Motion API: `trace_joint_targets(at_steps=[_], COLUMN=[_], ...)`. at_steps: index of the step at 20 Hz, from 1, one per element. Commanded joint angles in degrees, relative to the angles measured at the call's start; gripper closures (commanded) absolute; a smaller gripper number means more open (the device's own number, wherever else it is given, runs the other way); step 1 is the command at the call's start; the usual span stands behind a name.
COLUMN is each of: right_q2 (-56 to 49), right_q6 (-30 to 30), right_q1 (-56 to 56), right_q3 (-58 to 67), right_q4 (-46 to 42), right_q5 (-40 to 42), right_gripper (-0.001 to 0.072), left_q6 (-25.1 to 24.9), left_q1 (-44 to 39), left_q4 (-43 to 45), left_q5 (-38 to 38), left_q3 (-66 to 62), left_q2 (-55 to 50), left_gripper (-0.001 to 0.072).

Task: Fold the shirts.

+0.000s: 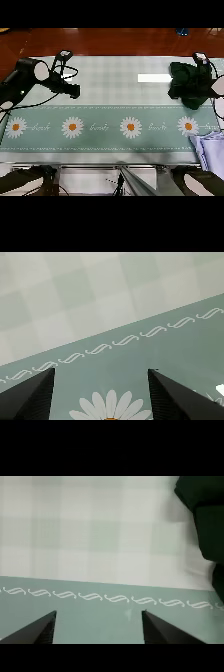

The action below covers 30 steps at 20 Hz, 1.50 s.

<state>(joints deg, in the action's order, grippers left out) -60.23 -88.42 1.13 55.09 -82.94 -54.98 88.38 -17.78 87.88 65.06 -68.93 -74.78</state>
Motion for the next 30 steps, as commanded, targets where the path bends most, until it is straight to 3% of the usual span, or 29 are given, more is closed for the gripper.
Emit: trace_joint_targets(at_steps=[1,4,7,8,11,18,25,30], right_q2=[-0.02,-0.02,-1.09,-2.03,-7.19,-17.53,-25.00,-29.81], right_q6=[0.11,-0.98,-14.05,-17.18,-21.59,-21.73,-21.68,-20.28], right_q1=[0.04,0.02,-2.25,-4.17,-11.72,-22.45,-24.94,-24.81], right_q3=[0.07,0.07,0.09,0.24,2.51,5.07,5.07,5.07], right_q4=[-0.09,-8.61,-26.21,-28.41,-26.58,-20.06,-16.22,-7.93], right_q5=[5.01,16.50,27.08,28.39,28.37,26.93,24.11,23.54], right_gripper=[0.0103,0.0122,0.0123,0.0123,0.0123,0.0122,0.0112,0.0112], left_q6=[0.00,0.00,-0.02,-0.02,-0.02,0.00,-0.02,-0.02], left_q1=[-0.02,-0.02,-0.02,0.00,-0.04,-0.02,-0.04,-0.04], left_q4=[0.00,0.00,0.00,0.00,0.00,-0.57,-6.75,-6.97], left_q5=[-0.04,-0.26,-0.26,-0.31,0.02,5.22,5.22,5.25], left_q3=[-0.04,-0.04,-0.04,-0.04,-0.04,-0.04,-0.04,-0.04], left_q2=[-0.17,-0.68,-0.66,-0.66,-0.66,-0.66,-0.66,-0.66], left_gripper=[-0.0004,-0.0004,-0.0004,-0.0003,-0.0003,-0.0003,-0.0003,-0.0003])
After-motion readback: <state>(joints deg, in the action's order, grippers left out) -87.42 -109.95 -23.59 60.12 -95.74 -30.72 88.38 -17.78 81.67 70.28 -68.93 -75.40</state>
